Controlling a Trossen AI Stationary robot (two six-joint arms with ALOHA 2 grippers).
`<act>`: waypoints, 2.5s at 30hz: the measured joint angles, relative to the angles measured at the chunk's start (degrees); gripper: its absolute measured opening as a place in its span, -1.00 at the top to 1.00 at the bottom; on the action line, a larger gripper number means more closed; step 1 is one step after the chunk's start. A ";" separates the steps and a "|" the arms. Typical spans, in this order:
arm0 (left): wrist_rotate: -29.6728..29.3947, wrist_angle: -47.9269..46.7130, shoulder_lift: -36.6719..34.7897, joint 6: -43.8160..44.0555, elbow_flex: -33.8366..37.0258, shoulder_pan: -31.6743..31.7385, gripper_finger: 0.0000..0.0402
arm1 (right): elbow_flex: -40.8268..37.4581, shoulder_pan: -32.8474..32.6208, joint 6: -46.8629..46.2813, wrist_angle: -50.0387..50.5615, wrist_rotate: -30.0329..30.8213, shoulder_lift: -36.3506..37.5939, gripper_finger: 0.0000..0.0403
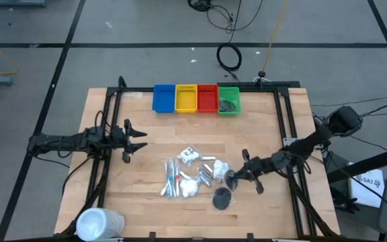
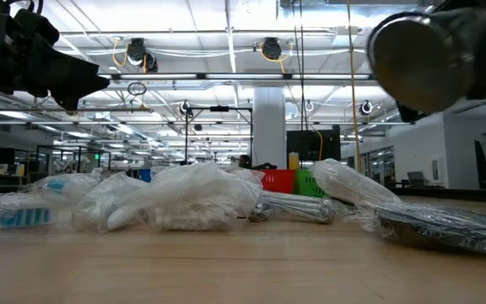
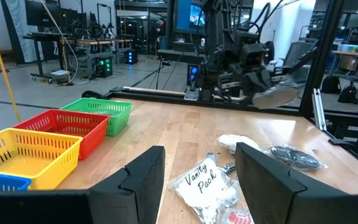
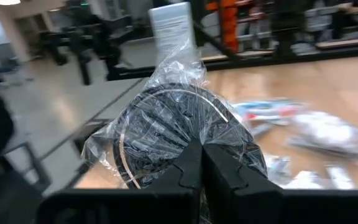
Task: Pick & Place Travel size toiletries
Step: Put the hairbrush into the green bin
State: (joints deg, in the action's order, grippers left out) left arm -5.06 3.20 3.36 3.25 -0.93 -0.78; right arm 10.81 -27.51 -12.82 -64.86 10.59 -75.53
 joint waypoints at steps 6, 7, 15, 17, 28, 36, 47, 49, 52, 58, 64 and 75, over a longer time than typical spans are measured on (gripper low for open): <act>0.00 -0.02 0.01 0.00 0.00 0.00 0.05 | 0.00 6.94 0.49 -0.02 0.02 0.02 1.00; 0.00 -0.02 0.00 0.00 0.02 0.00 0.05 | 0.00 8.13 0.49 -0.02 0.02 0.01 1.00; 0.00 -0.02 0.00 0.00 0.00 0.00 0.05 | 0.00 16.84 0.50 -0.02 -0.11 0.01 1.00; 0.00 -0.02 0.00 0.00 0.00 0.00 0.05 | 0.00 18.98 0.50 -0.02 -0.12 0.00 1.00; 0.00 -0.01 0.01 0.01 0.00 0.00 0.05 | 0.00 30.19 -0.65 3.05 0.04 0.02 1.00; 0.00 -0.02 0.00 0.01 0.00 0.00 0.05 | 0.02 36.95 -2.63 3.52 0.09 0.01 1.00; 0.00 -0.02 0.02 0.00 0.00 0.00 0.05 | 0.02 43.32 -5.34 11.19 9.05 0.02 1.00; 0.00 -0.02 0.01 0.00 0.00 0.00 0.05 | 0.02 44.34 -5.88 10.78 8.89 0.00 1.00; 0.00 -0.01 0.00 0.00 0.00 0.00 0.05 | 1.36 45.72 -4.71 10.35 8.85 0.00 1.00; 0.00 0.00 0.00 0.00 0.00 0.00 0.05 | 12.06 49.27 -0.41 24.33 8.63 0.02 1.00; 0.00 -0.01 0.01 0.01 0.01 0.00 0.05 | 24.15 55.79 3.57 41.04 8.63 0.02 1.00; 0.00 -0.02 0.00 0.00 0.00 0.00 0.05 | 25.77 66.06 -1.43 41.30 -0.71 -3.99 1.00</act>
State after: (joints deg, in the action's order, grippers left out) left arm -5.06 3.18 3.36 3.25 -0.93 -0.78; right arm 36.58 38.56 -14.25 -23.56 9.88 -79.51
